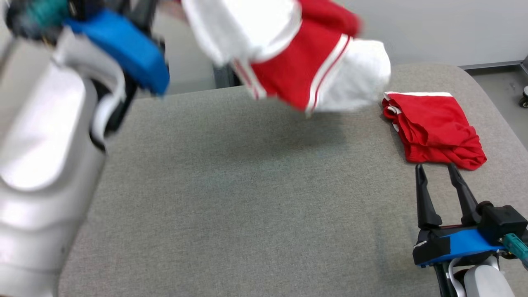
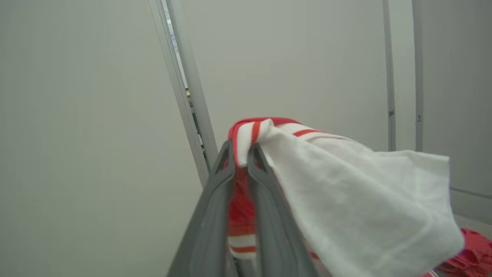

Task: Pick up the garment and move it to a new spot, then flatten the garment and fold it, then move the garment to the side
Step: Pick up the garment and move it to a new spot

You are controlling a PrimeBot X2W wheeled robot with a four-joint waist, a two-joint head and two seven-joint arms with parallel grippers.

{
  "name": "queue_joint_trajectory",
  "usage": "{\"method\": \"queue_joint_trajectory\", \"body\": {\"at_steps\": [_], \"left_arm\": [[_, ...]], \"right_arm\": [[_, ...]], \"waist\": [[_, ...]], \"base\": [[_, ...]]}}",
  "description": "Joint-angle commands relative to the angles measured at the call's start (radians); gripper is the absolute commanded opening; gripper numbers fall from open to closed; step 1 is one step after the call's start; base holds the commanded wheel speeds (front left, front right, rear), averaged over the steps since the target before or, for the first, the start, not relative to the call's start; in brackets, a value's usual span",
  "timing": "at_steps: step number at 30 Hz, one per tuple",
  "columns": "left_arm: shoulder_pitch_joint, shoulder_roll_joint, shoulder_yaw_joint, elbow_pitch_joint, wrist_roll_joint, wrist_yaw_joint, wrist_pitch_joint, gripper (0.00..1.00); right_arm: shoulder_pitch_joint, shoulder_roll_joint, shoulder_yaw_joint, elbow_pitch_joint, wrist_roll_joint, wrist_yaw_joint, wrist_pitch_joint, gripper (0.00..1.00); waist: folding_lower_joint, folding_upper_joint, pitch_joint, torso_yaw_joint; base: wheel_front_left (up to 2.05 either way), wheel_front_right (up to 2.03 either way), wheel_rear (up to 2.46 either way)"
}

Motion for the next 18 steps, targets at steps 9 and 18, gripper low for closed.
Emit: {"method": "queue_joint_trajectory", "body": {"at_steps": [9, 18], "left_arm": [[0.322, 0.048, -0.002, 0.219, -0.06, 0.043, -0.057, 0.0], [0.342, 0.004, 0.032, 0.405, -0.096, 0.049, -0.192, 1.0]], "right_arm": [[-0.027, -0.002, -0.002, -0.018, 0.012, 0.0, -0.004, 1.0], [-0.058, -0.002, 0.017, -0.004, 0.009, 0.0, -0.005, 1.0]], "waist": [[0.0, -0.0001, 0.085, 0.013], [0.0, -0.0001, 0.136, 0.031]], "base": [[0.0, 0.0, 0.0], [0.0, 0.0, 0.0]]}}
